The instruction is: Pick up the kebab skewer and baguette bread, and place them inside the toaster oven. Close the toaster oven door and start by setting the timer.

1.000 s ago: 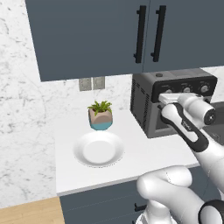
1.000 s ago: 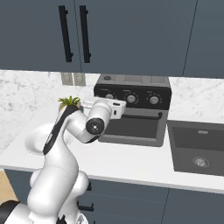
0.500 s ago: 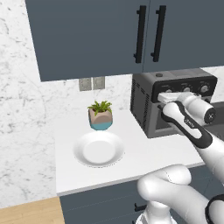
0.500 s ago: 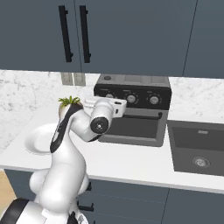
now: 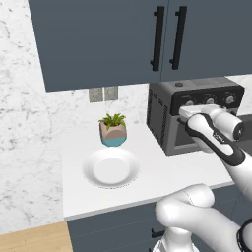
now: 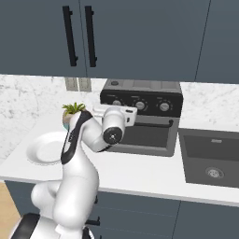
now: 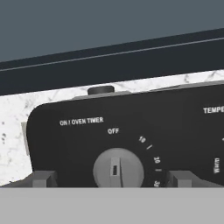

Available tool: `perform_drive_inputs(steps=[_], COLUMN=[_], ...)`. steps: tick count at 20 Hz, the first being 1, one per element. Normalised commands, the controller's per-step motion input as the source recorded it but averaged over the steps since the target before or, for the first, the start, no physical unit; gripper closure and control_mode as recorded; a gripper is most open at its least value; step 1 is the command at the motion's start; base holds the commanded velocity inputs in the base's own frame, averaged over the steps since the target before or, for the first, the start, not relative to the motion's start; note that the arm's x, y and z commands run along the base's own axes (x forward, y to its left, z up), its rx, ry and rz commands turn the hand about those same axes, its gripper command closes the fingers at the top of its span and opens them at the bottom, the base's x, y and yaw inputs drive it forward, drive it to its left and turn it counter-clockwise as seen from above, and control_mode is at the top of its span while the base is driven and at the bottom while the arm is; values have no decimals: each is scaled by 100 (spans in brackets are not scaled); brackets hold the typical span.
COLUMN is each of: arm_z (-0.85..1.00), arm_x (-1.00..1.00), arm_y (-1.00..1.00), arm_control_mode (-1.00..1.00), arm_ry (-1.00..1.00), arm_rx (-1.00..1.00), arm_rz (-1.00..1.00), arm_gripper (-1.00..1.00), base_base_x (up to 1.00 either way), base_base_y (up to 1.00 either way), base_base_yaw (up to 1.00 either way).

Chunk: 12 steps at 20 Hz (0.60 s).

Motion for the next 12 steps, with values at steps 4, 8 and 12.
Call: perform_drive_inputs(steps=[4, 8, 12], arm_z=[0, 0, 0], arm_x=[17, 7, 0], arm_y=[0, 0, 0], arm_control_mode=[-100, -100, -100], arm_ry=[0, 0, 0], arm_rx=[0, 0, 0], arm_rz=[0, 0, 0], arm_gripper=[-100, -100, -100], base_base_x=[0, 0, 0], base_base_y=[0, 0, 0], base_base_yaw=[0, 0, 0])
